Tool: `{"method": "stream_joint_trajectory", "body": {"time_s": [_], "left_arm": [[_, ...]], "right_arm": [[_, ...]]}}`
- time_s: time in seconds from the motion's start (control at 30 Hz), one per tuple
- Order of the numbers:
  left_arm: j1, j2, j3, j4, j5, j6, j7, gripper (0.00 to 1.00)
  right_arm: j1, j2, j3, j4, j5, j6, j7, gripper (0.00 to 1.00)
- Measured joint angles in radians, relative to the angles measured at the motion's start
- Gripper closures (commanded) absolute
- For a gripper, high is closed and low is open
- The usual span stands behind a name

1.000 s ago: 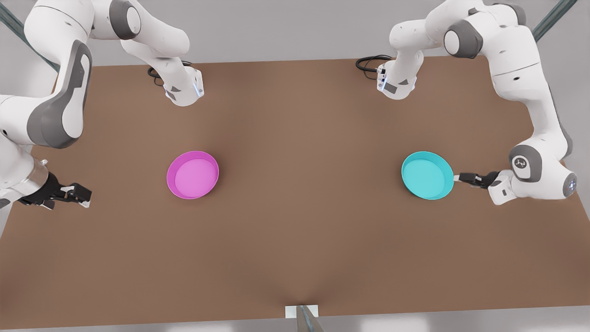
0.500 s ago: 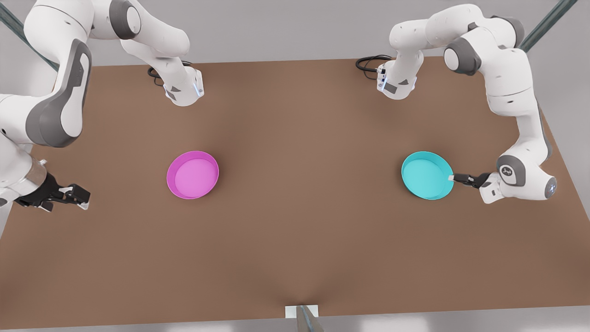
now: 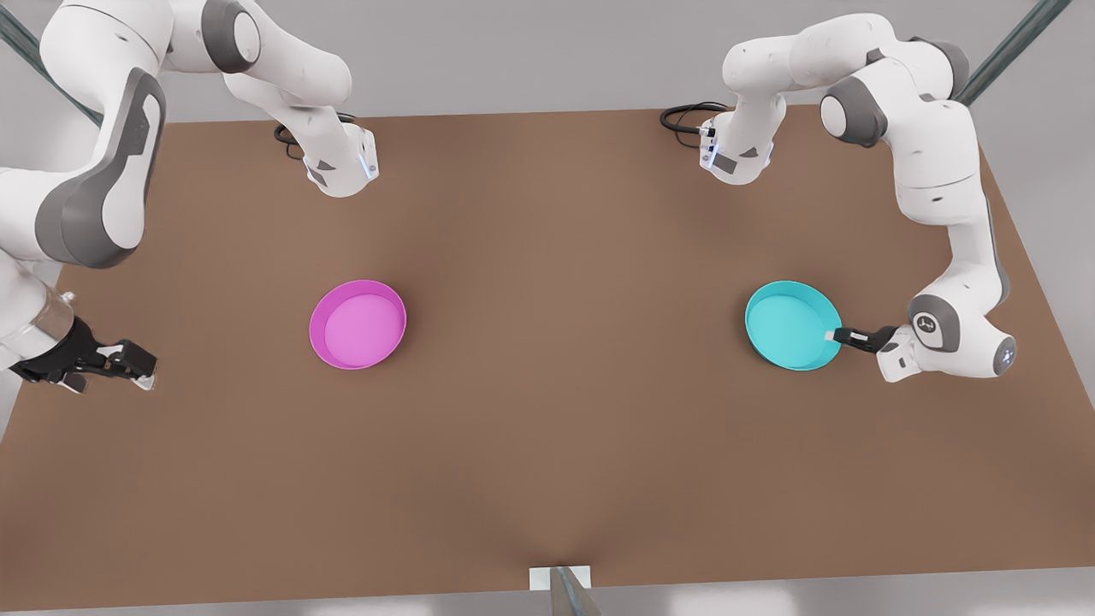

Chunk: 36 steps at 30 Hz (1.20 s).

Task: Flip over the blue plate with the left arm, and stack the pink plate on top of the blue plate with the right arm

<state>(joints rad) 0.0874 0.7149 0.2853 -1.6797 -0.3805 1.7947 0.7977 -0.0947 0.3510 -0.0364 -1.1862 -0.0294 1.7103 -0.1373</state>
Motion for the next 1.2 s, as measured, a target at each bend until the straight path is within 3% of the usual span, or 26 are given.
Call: {"method": "stream_joint_trajectory", "body": {"time_s": [0.43, 0.67, 1.2], "left_arm": [[-0.002, 0.024, -0.006, 0.003, -0.006, 0.009, -0.002, 0.62], [-0.002, 0.028, -0.013, 0.005, -0.012, 0.009, -0.005, 0.74], [0.0, 0.018, -0.012, 0.011, 0.046, 0.02, -0.012, 0.77]], "right_arm": [[-0.025, 0.003, 0.009, 0.0, 0.093, 0.018, -0.007, 0.0], [-0.015, 0.046, 0.009, -0.005, 0.084, 0.019, -0.007, 0.0], [0.015, 0.082, 0.003, 0.027, 0.072, 0.028, 0.044, 0.0]]}}
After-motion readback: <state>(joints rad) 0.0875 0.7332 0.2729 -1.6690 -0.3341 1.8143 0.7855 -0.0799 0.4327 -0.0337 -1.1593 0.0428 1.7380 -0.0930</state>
